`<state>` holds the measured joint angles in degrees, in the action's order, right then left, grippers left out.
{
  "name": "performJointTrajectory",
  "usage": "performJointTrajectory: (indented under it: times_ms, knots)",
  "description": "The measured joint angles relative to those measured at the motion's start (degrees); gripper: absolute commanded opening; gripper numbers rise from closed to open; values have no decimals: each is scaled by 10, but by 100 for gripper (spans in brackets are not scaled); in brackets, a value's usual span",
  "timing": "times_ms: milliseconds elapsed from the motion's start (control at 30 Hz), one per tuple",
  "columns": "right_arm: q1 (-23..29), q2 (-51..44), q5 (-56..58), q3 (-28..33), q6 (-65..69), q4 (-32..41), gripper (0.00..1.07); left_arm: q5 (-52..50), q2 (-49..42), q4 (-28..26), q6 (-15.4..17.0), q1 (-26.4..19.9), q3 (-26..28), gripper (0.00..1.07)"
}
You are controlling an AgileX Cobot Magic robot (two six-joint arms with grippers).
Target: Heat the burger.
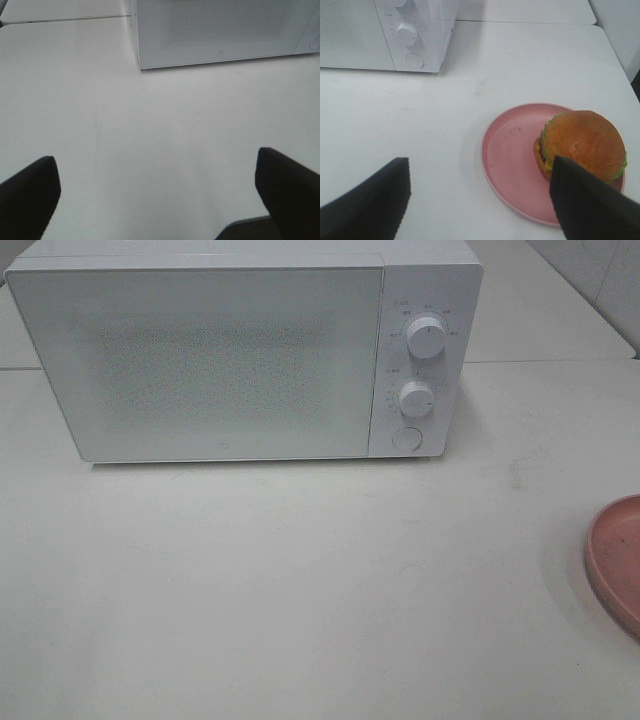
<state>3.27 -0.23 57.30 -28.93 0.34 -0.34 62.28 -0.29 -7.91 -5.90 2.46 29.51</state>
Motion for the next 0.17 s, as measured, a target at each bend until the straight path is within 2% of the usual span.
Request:
performJointTrajectory:
  times_ms: [167]
  knots:
    - [0,0,0,0,0,0,75,0,0,0,0,0,0,98]
